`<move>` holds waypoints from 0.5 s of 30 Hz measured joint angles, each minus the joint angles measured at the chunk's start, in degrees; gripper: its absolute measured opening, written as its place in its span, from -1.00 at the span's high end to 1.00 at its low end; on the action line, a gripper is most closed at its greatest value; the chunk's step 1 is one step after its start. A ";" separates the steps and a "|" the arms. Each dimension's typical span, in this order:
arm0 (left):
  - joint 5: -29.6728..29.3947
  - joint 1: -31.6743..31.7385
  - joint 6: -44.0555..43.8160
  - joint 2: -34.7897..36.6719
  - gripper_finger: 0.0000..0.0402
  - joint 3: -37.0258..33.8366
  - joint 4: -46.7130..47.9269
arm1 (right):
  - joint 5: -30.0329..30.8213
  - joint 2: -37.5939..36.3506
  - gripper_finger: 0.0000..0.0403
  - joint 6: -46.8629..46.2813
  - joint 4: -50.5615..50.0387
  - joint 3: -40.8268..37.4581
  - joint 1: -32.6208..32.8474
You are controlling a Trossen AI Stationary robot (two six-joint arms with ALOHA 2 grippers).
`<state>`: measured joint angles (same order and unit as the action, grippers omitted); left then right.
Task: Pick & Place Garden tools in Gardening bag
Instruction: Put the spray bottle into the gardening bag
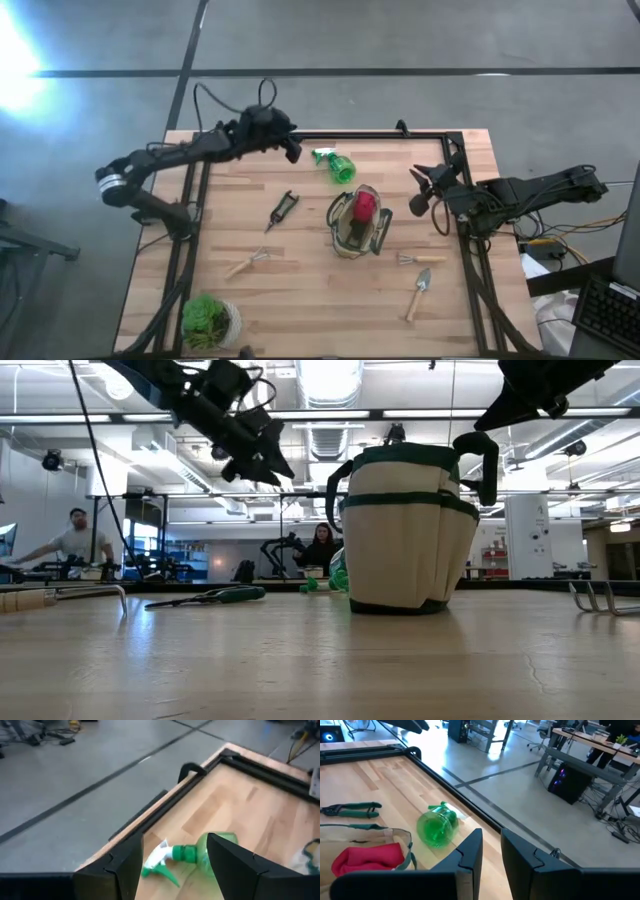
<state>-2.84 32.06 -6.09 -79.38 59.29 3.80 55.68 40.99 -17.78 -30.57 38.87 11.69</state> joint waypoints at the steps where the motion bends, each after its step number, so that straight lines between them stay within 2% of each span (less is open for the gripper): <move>1: 0.65 0.51 1.45 -1.19 -0.10 1.24 1.08 | 0.00 0.02 0.69 0.00 0.00 0.00 -0.13; 7: 1.06 1.24 12.05 -11.56 -0.10 10.58 12.67 | -0.02 0.01 0.71 0.26 -0.01 0.00 -0.89; 11: 1.23 1.63 13.09 -18.88 -0.10 17.93 21.63 | -0.04 0.04 0.70 0.43 -0.06 0.00 -0.88; 15: 4.69 3.33 13.76 -25.70 -0.10 24.36 27.62 | -0.07 0.11 0.69 0.44 -0.09 -0.07 -0.88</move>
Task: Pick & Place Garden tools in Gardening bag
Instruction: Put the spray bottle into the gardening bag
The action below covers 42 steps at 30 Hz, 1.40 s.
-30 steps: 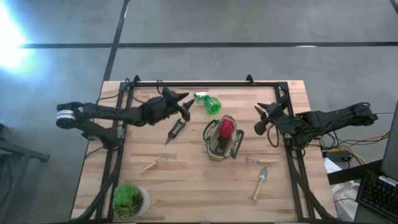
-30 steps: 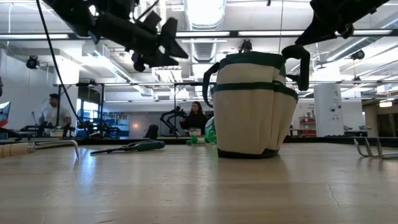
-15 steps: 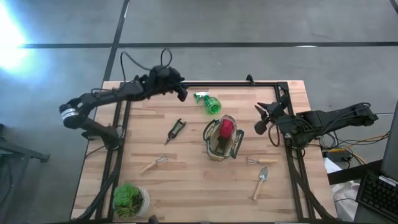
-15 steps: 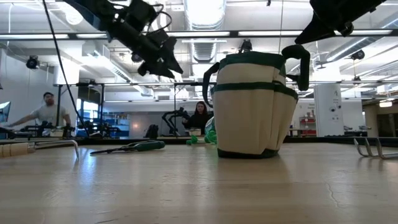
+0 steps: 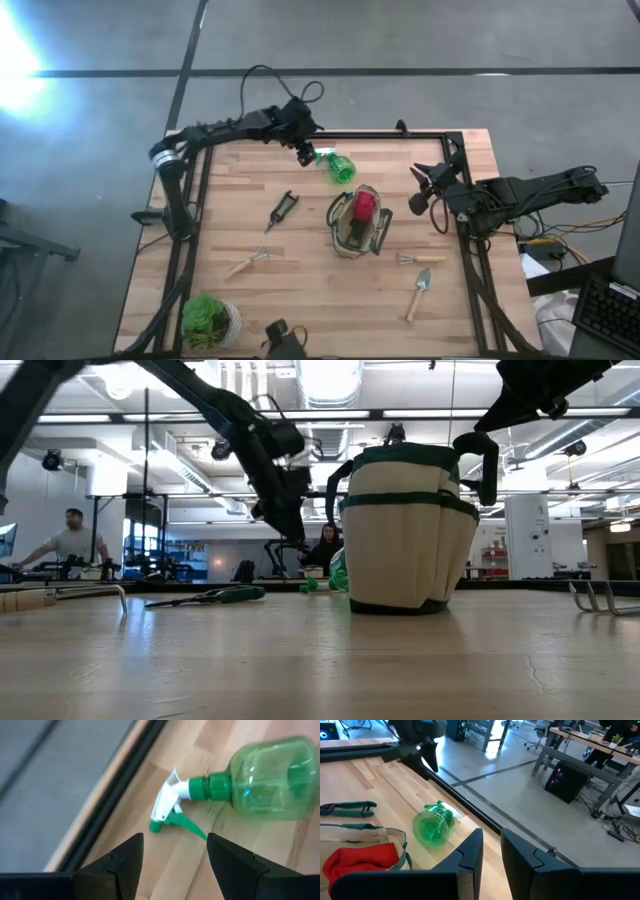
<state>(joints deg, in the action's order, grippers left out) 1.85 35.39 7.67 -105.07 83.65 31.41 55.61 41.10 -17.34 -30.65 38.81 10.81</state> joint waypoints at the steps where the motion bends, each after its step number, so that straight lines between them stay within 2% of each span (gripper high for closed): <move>1: 0.98 0.55 -0.12 -1.54 -0.10 1.68 1.60 | -0.09 0.00 0.69 -0.02 0.02 -0.02 0.00; 5: 3.38 3.22 -0.98 -6.70 -0.10 7.58 7.64 | -0.18 -0.01 0.71 -0.02 -0.03 -0.41 0.02; 10: 3.48 4.62 8.47 -10.40 -0.10 11.94 13.42 | -0.28 -0.02 0.72 -0.02 -0.04 -0.68 0.02; 20: 3.21 4.41 19.35 -12.24 -0.10 11.72 10.18 | -0.30 0.29 0.72 -0.26 0.00 -0.70 0.02; 31: 3.25 4.01 21.06 -15.52 -0.10 11.68 6.61 | -0.28 0.37 0.72 -0.70 0.01 -1.59 0.05; 42: 4.66 3.77 19.16 -18.54 -0.10 11.68 5.03 | -0.21 0.26 0.72 -0.59 0.11 -2.13 0.00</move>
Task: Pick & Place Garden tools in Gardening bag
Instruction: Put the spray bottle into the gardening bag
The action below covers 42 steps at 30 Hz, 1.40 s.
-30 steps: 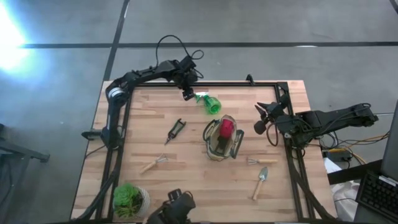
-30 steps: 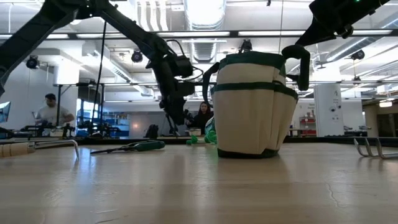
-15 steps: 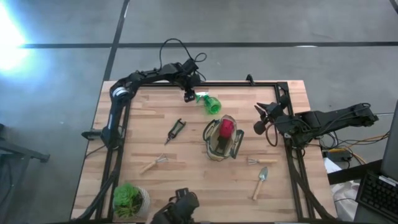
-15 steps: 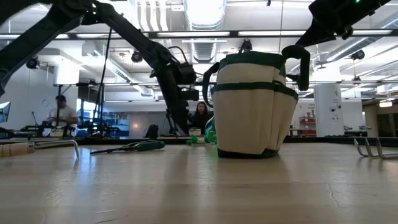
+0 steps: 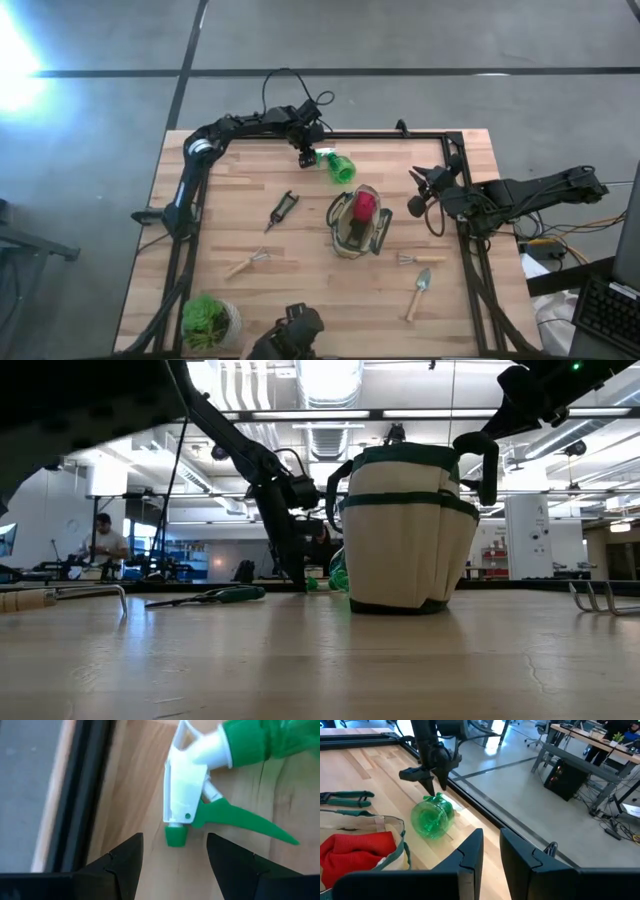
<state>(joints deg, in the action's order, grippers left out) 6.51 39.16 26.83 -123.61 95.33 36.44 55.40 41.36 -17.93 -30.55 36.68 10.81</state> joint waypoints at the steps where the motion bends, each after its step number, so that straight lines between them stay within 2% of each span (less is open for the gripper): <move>1: 0.08 0.00 -0.13 -0.32 -0.10 0.00 -0.01 | 0.00 0.00 0.72 0.00 0.03 0.01 0.00; 13: 0.52 -0.15 -0.92 -1.73 -0.10 0.00 -3.03 | 0.04 0.00 0.72 1.96 2.86 -0.06 0.02; 17: 0.56 -0.15 -0.92 -1.73 -0.04 0.00 -3.01 | 0.04 0.02 0.72 2.08 2.86 -0.06 0.02; 22: 0.79 -0.22 -1.03 -1.73 0.20 0.00 -2.97 | 0.02 0.02 0.72 2.08 2.89 -0.06 0.02; 29: 1.51 -0.55 0.05 -1.79 0.77 0.00 -3.06 | 0.02 0.02 0.72 2.08 2.89 -0.08 0.04; 36: 1.39 -0.76 0.03 -1.77 0.77 -0.02 -3.03 | 0.02 0.02 0.72 2.29 2.89 -0.08 0.04; 42: 1.54 -0.83 -0.09 -1.77 0.68 0.00 -2.96 | 0.01 0.02 0.72 2.51 2.89 -0.08 0.04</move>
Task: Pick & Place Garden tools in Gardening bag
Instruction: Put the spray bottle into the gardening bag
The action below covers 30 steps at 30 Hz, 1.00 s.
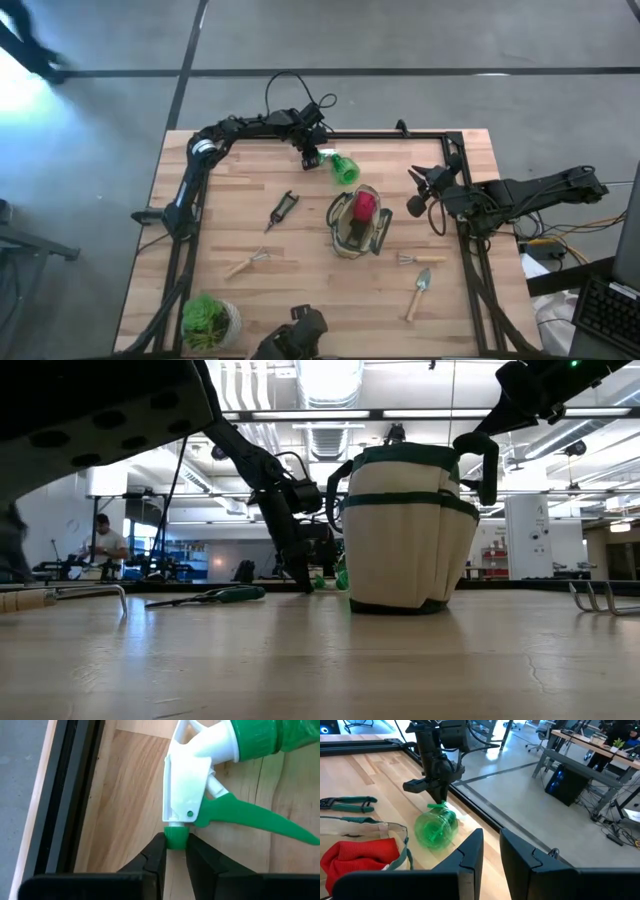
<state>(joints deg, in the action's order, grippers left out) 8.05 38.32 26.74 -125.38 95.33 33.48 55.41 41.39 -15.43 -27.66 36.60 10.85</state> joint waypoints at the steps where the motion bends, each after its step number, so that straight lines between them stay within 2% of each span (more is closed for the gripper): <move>1: 0.00 -0.02 -0.02 0.00 0.69 0.00 0.02 | 0.00 0.00 0.72 0.01 0.00 0.00 0.00; 6: 0.04 -0.02 -0.07 -0.01 0.77 -0.01 0.08 | -0.01 0.00 0.72 0.01 0.00 0.00 0.00; 24: -2.58 -1.61 -0.44 1.23 0.78 -0.13 0.58 | -0.10 0.02 0.72 -0.08 -0.04 -0.02 0.00; 30: -3.25 -2.69 -0.05 4.77 0.96 -0.11 0.52 | -0.15 0.02 0.72 -0.65 -0.44 -0.30 -0.03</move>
<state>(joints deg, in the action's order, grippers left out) 4.80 35.63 26.69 -120.62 95.22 34.00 55.27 41.41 -16.08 -28.10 36.30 10.83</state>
